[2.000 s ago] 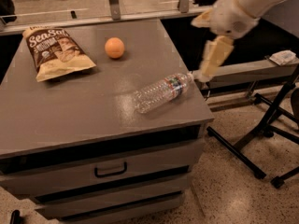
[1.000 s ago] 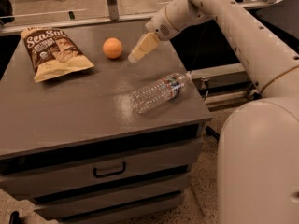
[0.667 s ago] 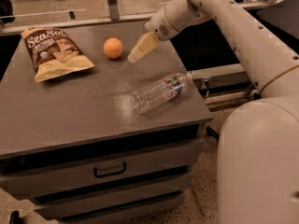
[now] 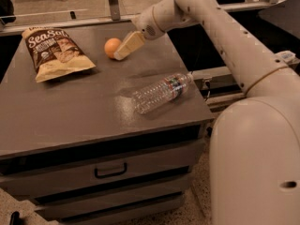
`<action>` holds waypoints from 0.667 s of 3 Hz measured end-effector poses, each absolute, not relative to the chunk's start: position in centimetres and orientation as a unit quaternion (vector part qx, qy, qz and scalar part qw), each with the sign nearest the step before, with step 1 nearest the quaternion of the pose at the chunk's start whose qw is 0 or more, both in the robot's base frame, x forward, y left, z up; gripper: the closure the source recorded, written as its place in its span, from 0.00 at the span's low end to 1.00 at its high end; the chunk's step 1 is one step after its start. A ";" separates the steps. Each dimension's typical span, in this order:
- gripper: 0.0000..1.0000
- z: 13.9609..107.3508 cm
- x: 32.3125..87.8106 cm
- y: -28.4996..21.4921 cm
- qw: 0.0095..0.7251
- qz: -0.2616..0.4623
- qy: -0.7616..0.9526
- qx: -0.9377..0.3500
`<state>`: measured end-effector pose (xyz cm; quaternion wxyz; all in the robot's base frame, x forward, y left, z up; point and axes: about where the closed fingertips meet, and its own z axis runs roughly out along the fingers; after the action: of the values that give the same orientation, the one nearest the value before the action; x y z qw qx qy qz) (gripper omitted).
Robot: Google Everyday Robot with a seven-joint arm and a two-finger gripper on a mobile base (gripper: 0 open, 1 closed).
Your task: Move orange near water bottle
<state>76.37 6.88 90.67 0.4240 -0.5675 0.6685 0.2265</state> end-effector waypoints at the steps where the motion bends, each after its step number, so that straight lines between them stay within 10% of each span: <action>1: 0.00 90.8 78.2 11.3 0.442 0.225 0.654 -0.571; 2: 0.00 89.9 78.9 13.2 0.430 0.211 0.668 -0.569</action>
Offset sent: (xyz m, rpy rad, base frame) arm 0.0295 0.0828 -0.0185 -0.0662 -0.0004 -0.0583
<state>78.89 13.24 89.91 0.4305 -0.5686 0.6684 0.2111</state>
